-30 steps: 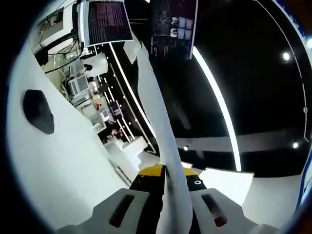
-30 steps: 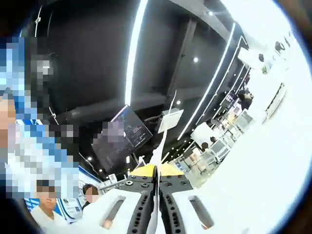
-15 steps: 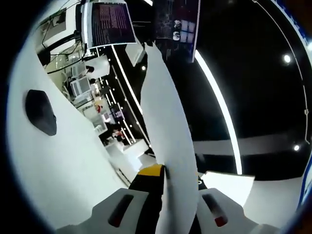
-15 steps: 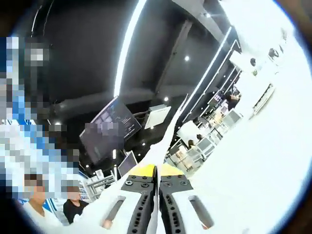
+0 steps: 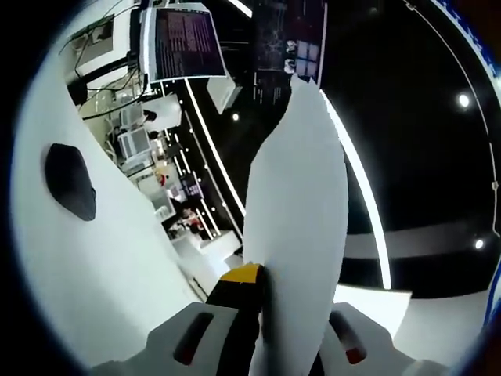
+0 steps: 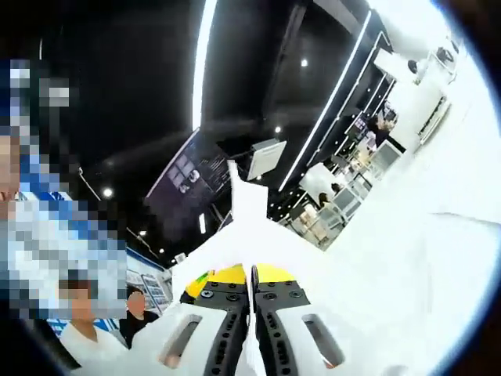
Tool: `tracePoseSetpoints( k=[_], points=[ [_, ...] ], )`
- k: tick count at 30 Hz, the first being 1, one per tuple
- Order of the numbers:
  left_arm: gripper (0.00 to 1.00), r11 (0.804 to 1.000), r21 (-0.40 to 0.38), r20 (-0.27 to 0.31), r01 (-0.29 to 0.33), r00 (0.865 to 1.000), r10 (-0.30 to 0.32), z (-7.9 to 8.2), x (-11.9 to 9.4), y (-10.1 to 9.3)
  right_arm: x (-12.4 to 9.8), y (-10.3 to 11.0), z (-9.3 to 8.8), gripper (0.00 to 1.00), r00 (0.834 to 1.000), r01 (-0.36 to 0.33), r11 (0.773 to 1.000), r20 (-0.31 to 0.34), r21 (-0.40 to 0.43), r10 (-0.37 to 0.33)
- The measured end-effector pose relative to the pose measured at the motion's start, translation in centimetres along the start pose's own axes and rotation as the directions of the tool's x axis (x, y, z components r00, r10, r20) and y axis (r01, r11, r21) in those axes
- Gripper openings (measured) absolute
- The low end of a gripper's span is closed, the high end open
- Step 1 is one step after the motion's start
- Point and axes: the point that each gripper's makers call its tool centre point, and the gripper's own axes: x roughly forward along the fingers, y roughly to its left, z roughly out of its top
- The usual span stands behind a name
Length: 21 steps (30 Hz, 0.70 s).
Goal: Organize the stack of printing papers by aligning and flattening the scattered papers on the table
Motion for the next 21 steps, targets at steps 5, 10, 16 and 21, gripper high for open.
tracePoseSetpoints(
  k=[5,10,16,21],
  points=[
    [0.10,1.000,-0.003,0.008,-0.010,1.000,0.010,0.5,0.0,0.8,0.0,1.0,-1.3,0.00,0.991,-0.091,0.986,-0.079,0.140,0.103],
    [0.11,0.999,-0.034,0.025,-0.003,1.000,0.003,0.7,-0.5,1.5,-0.2,0.0,-1.5,0.00,0.989,-0.069,0.995,-0.126,0.068,0.078],
    [0.11,0.999,-0.045,0.031,-0.010,0.999,0.012,0.8,-0.5,1.6,-0.8,0.1,-2.7,0.00,0.975,-0.068,0.997,-0.209,0.036,0.075],
    [0.10,0.999,-0.042,0.038,-0.006,0.999,0.007,1.0,-0.4,1.4,-1.3,-0.5,-2.9,0.00,0.975,-0.043,0.999,-0.215,0.021,0.047]
  ],
)
